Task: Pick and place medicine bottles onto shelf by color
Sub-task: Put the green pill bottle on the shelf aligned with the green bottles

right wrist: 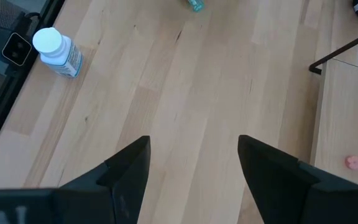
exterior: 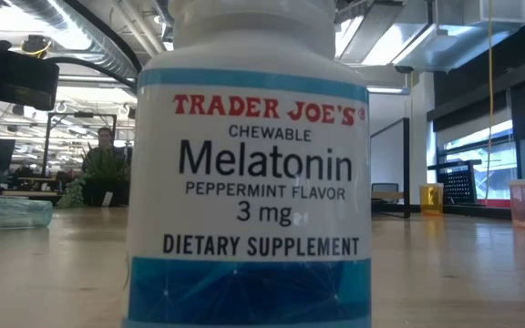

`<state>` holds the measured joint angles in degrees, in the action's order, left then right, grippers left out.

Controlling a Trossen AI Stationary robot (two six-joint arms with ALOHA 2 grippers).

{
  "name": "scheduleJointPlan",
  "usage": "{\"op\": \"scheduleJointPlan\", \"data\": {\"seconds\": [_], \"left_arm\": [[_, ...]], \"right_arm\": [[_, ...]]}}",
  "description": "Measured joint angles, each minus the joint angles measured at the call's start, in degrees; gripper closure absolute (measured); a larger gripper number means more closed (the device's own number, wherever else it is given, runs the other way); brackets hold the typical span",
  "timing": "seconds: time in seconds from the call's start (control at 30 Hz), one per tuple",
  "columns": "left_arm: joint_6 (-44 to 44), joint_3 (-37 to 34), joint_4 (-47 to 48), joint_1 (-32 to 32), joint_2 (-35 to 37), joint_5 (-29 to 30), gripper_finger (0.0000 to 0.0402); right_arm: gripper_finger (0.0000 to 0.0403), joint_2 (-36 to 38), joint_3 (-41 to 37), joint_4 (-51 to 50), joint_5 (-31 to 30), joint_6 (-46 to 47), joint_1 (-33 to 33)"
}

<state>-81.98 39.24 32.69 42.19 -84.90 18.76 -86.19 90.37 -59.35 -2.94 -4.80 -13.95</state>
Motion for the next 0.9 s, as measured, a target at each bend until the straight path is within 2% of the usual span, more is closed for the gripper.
{"op": "scheduleJointPlan", "data": {"seconds": [0.53, 0.9], "left_arm": [[-0.06, 0.02, 0.02, 0.00, 0.00, 0.00, 0.0207], [-0.82, 0.29, 0.04, 0.04, -3.54, 0.64, 0.0218]], "right_arm": [[0.0157, 0.00, 0.00, 0.00, -0.02, 0.02, -0.01], [0.0157, 0.00, 0.00, -0.04, -0.02, 0.02, -0.01]]}}
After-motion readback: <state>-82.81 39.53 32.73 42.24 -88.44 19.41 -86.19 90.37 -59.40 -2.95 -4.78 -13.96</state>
